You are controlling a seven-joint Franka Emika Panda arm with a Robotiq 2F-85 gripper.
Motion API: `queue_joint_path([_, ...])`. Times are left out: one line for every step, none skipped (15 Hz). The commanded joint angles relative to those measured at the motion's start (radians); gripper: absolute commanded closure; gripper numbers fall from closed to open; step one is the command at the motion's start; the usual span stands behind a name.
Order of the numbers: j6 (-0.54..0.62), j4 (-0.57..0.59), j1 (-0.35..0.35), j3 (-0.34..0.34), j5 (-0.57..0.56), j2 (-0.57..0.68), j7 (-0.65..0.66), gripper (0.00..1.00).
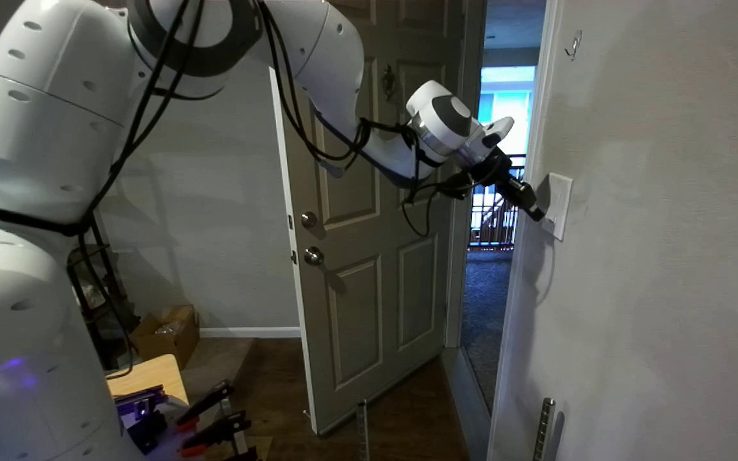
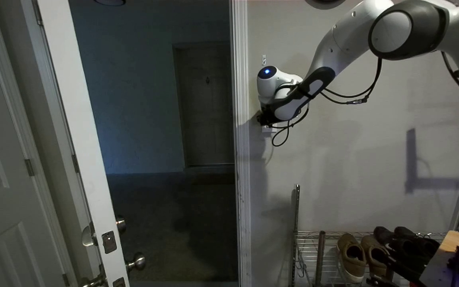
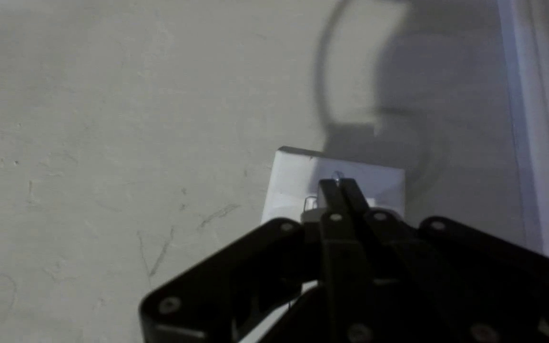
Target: Turn off the light switch
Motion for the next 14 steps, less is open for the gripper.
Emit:
queue_joint_path([0.003,0.048,-0.013,-0.003,-0.021,0.043,0.026,0.93])
queue_joint_path([0.002,0.061,-0.015,-0.005,-0.019,0.055,0.025,0.94])
queue_joint_path([0.002,0.075,-0.017,-0.006,-0.016,0.068,0.021,0.94])
queue_joint_path([0.002,0.092,-0.020,-0.008,-0.015,0.083,0.019,0.94])
queue_joint_path([0.004,0.105,-0.021,-0.010,-0.015,0.094,0.019,0.94])
queue_joint_path([0.006,0.116,-0.018,-0.013,-0.019,0.102,0.023,0.93])
queue_joint_path([0.010,0.118,-0.013,-0.017,-0.026,0.103,0.031,0.93])
queue_joint_path([0.008,0.115,-0.008,-0.021,-0.034,0.098,0.037,0.94])
queue_joint_path([0.009,0.111,-0.006,-0.024,-0.038,0.096,0.040,0.94])
queue_joint_path([0.008,0.104,-0.006,-0.023,-0.036,0.090,0.042,0.94])
queue_joint_path([0.002,0.098,-0.008,-0.019,-0.029,0.085,0.038,0.94])
queue_joint_path([-0.008,0.086,-0.017,-0.003,-0.001,0.076,0.020,0.93])
queue_joint_path([-0.008,0.076,-0.017,0.002,0.004,0.069,0.017,0.94])
queue_joint_path([-0.008,0.060,-0.010,0.000,-0.003,0.058,0.024,0.95])
